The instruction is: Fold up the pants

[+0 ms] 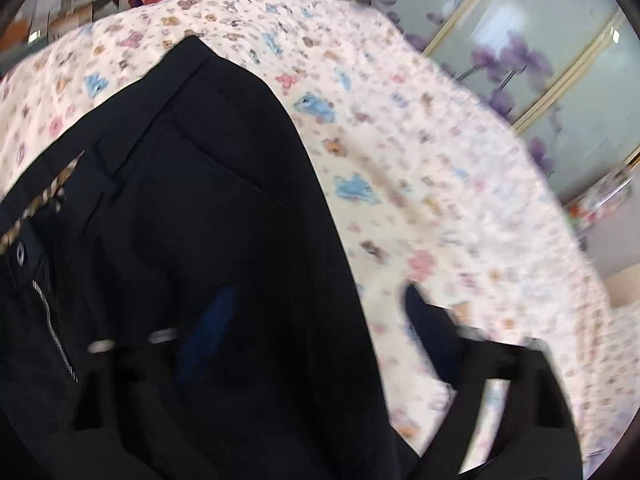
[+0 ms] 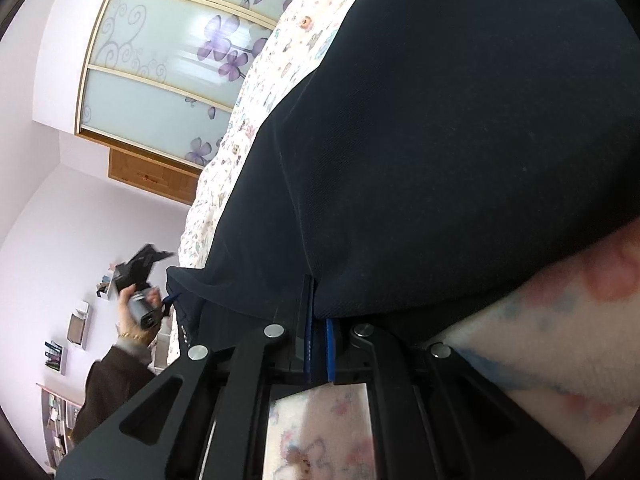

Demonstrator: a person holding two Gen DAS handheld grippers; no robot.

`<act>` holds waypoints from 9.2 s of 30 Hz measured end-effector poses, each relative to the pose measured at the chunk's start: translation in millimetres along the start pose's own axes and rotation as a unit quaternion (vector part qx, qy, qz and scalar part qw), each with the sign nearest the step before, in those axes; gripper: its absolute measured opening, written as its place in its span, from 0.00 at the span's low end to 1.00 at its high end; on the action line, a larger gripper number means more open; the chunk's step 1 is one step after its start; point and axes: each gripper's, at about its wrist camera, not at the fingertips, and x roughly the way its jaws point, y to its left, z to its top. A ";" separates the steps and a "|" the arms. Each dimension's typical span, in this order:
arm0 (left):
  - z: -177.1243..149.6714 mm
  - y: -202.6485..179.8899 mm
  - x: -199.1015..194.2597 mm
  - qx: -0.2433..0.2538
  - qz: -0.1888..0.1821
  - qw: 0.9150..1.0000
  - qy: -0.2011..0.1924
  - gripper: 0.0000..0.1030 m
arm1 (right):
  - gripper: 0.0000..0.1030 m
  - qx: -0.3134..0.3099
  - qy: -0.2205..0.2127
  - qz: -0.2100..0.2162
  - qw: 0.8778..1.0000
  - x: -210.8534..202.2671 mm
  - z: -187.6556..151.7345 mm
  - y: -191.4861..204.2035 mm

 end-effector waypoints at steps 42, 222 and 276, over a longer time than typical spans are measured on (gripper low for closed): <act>-248.8 191.0 -210.6 -0.040 0.101 0.968 -0.228 0.75 | 0.76 -0.056 0.025 -0.057 0.997 -53.4 6.9 13.0; -200.2 232.4 -202.5 -0.090 -0.210 0.965 -0.130 0.97 | 0.81 -0.291 0.026 -0.007 0.956 -64.7 -31.5 75.7; -283.1 108.3 -205.4 0.165 -0.060 0.967 -0.186 0.92 | 0.69 0.061 -0.117 -0.111 0.985 -209.9 83.0 -80.9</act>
